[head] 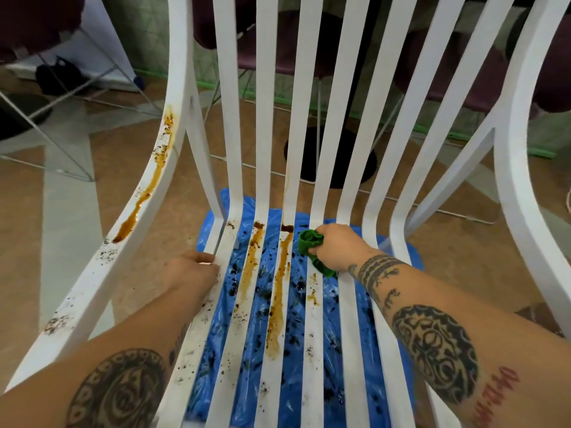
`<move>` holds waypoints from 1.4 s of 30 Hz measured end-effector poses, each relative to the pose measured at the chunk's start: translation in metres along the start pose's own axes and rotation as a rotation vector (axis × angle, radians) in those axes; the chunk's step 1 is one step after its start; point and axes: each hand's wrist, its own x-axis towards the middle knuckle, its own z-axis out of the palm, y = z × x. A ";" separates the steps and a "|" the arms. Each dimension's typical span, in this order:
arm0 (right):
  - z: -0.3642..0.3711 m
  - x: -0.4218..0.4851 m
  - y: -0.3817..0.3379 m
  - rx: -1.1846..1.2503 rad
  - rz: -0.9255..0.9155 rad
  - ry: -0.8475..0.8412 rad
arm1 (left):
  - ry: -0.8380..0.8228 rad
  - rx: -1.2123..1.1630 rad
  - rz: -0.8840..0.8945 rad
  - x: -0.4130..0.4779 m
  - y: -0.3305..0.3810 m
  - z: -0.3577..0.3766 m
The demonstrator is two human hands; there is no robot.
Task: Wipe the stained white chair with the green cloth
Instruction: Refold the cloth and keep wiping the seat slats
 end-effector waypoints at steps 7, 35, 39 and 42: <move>0.030 -0.012 -0.002 -0.023 -0.038 0.206 | 0.037 0.034 0.007 0.004 0.005 -0.001; 0.036 -0.057 0.007 -0.118 -0.158 0.087 | 0.061 0.150 -0.001 0.003 0.008 -0.001; 0.032 -0.077 0.019 -0.167 -0.331 -0.093 | 0.049 0.151 -0.014 -0.005 0.012 -0.005; 0.017 -0.078 0.020 -0.283 -0.338 -0.123 | 0.045 0.162 -0.001 -0.010 0.013 -0.006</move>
